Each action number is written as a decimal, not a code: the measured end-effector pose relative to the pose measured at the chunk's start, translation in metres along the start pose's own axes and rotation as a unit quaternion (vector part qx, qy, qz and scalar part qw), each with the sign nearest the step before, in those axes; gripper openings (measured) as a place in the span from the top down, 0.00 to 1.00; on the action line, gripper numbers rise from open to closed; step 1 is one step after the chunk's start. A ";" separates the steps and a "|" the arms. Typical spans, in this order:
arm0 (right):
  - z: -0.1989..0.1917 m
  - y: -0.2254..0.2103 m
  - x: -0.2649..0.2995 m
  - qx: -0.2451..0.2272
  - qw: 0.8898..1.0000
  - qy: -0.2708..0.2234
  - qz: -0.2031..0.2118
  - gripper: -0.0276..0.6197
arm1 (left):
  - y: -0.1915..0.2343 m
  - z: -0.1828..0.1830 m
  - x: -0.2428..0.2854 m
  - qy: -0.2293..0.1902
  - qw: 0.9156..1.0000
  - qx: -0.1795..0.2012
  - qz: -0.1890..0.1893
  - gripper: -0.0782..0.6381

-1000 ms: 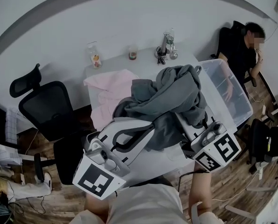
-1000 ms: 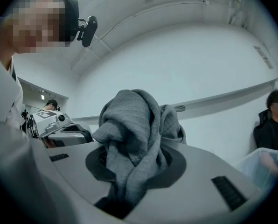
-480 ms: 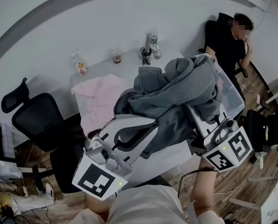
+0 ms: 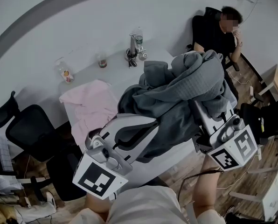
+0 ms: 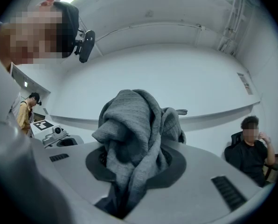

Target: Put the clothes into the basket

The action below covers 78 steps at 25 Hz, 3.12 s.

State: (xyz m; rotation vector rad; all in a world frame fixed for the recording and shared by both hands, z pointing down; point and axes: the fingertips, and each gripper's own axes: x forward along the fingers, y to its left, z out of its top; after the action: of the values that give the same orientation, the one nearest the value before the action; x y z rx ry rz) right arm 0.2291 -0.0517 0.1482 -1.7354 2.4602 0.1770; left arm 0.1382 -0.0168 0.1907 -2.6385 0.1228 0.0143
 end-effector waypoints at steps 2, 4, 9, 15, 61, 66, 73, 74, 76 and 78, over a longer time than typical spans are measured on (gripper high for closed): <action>-0.005 -0.007 -0.001 -0.003 1.000 0.004 -0.010 0.79 | 0.001 -0.006 0.006 -0.003 1.000 -0.004 -0.007 0.88; -0.007 -0.018 -0.005 -0.006 1.000 0.006 -0.021 0.79 | 0.000 -0.011 0.016 -0.007 1.000 -0.008 -0.015 0.88; -0.010 -0.063 -0.023 -0.008 0.998 0.017 -0.059 0.79 | -0.002 -0.019 0.053 -0.013 0.999 -0.020 -0.037 0.88; -0.047 -0.101 -0.030 -0.001 0.995 0.057 -0.082 0.79 | -0.005 -0.042 0.094 -0.010 0.997 -0.042 -0.060 0.88; -0.344 -0.064 -0.046 -0.101 0.839 0.527 0.088 0.75 | -0.042 -0.190 0.102 0.120 0.973 -0.174 -0.093 0.88; -0.355 -0.059 -0.049 -0.126 0.817 0.553 0.106 0.73 | -0.044 -0.195 0.101 0.127 0.971 -0.177 -0.094 0.88; -0.369 -0.053 -0.055 -0.163 0.784 0.584 0.133 0.69 | -0.045 -0.196 0.100 0.133 0.970 -0.180 -0.093 0.88; -0.371 -0.052 -0.055 -0.167 0.780 0.588 0.136 0.68 | -0.045 -0.196 0.099 0.133 0.970 -0.180 -0.093 0.88; -0.374 -0.050 -0.057 -0.174 0.772 0.595 0.143 0.65 | -0.045 -0.197 0.098 0.134 0.970 -0.180 -0.093 0.88; -0.378 -0.049 -0.060 -0.179 0.763 0.603 0.149 0.62 | -0.045 -0.197 0.098 0.136 0.970 -0.181 -0.093 0.88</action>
State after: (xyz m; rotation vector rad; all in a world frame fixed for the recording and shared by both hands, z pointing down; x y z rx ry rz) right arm 0.2821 -0.0760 0.5293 -1.8865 3.8089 -0.7613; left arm 0.2372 -0.0800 0.3823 -2.9919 -0.0411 -0.4273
